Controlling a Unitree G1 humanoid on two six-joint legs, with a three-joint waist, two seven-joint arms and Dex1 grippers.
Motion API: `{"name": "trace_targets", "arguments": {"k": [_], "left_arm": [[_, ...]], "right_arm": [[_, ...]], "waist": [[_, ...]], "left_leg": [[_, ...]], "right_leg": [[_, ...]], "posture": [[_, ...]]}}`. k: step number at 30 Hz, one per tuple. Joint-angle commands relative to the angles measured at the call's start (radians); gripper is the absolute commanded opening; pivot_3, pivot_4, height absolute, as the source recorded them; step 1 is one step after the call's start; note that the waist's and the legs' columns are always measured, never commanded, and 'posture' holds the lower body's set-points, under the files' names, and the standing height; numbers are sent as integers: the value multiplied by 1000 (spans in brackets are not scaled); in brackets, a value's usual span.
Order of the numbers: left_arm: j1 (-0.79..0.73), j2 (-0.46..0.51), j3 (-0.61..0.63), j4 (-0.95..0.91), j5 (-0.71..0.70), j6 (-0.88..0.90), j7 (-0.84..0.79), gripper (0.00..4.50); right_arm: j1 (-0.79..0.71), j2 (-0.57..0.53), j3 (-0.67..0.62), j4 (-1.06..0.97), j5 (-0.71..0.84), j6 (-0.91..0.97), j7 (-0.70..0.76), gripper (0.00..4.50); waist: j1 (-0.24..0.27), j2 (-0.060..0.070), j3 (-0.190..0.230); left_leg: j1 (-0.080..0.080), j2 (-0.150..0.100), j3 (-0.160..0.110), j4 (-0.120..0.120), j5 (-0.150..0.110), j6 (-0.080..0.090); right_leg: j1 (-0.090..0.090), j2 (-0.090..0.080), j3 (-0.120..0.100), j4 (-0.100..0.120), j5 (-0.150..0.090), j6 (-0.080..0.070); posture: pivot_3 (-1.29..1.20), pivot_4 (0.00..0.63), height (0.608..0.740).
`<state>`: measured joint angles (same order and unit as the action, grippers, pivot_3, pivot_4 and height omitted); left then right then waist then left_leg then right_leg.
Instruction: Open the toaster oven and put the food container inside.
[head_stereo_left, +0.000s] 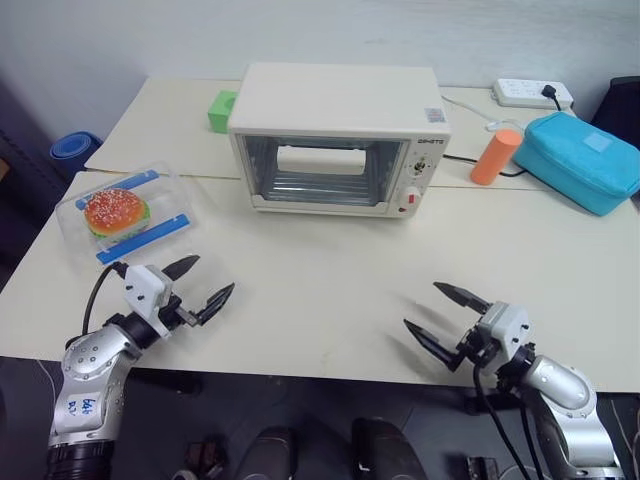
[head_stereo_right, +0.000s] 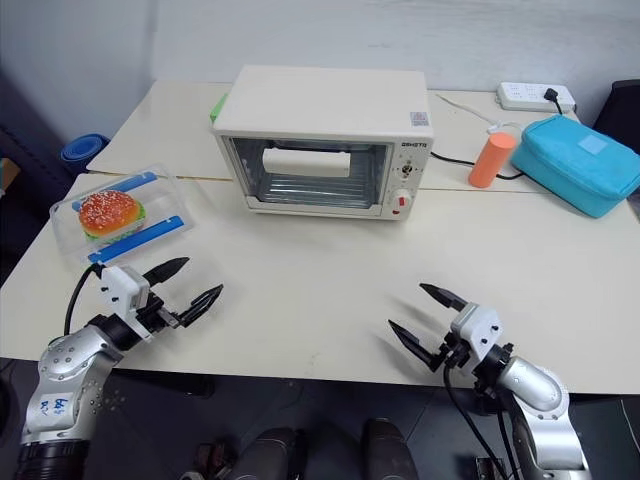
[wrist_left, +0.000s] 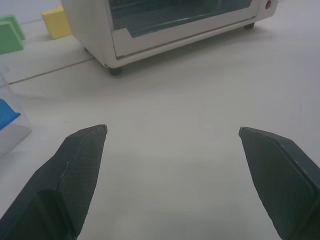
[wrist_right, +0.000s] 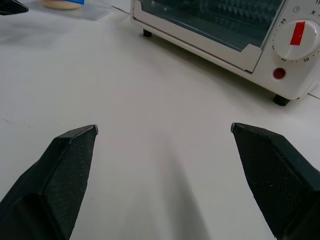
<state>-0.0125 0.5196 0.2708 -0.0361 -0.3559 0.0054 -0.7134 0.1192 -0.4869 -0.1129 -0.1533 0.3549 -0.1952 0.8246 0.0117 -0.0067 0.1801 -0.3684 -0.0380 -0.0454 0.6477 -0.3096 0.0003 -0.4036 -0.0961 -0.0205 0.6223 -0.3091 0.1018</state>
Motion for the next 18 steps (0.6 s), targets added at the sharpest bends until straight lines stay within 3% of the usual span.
{"name": "trace_targets", "arguments": {"k": [1, 6, 12, 18], "left_arm": [[10, 29, 11, -41, -36, 11, -40, 4500], [8, 93, 98, -132, -278, 116, -215, 4500], [-18, 197, 160, -157, -384, 250, -259, 4500], [-33, 219, 177, -195, -430, 332, -243, 4500]], "right_arm": [[-26, 8, 8, -22, 26, 18, 0, 4469], [-183, -17, 18, -85, 48, 247, -93, 4469], [-433, -27, 47, -76, 102, 486, -113, 4469], [-652, 21, 82, 92, 65, 518, -104, 4469]], "waist": [[0, 0, 0], [-9, 0, 0], [-13, 1, 0], [-15, 1, 0]], "left_leg": [[0, 0, 0, 0, 0, 0], [-1, 1, 0, 1, 0, 0], [-2, 1, 0, -1, 1, -2], [-3, 0, 1, 0, 0, -1]], "right_leg": [[0, 0, 0, 0, 0, 0], [-1, 0, 0, 1, 0, -1], [-5, 0, 0, 3, 0, -3], [-5, 0, 1, 3, 0, -3]], "posture": [[0, 150, 740], [0, 150, 740], [0, 150, 740], [0, 150, 740]]}}
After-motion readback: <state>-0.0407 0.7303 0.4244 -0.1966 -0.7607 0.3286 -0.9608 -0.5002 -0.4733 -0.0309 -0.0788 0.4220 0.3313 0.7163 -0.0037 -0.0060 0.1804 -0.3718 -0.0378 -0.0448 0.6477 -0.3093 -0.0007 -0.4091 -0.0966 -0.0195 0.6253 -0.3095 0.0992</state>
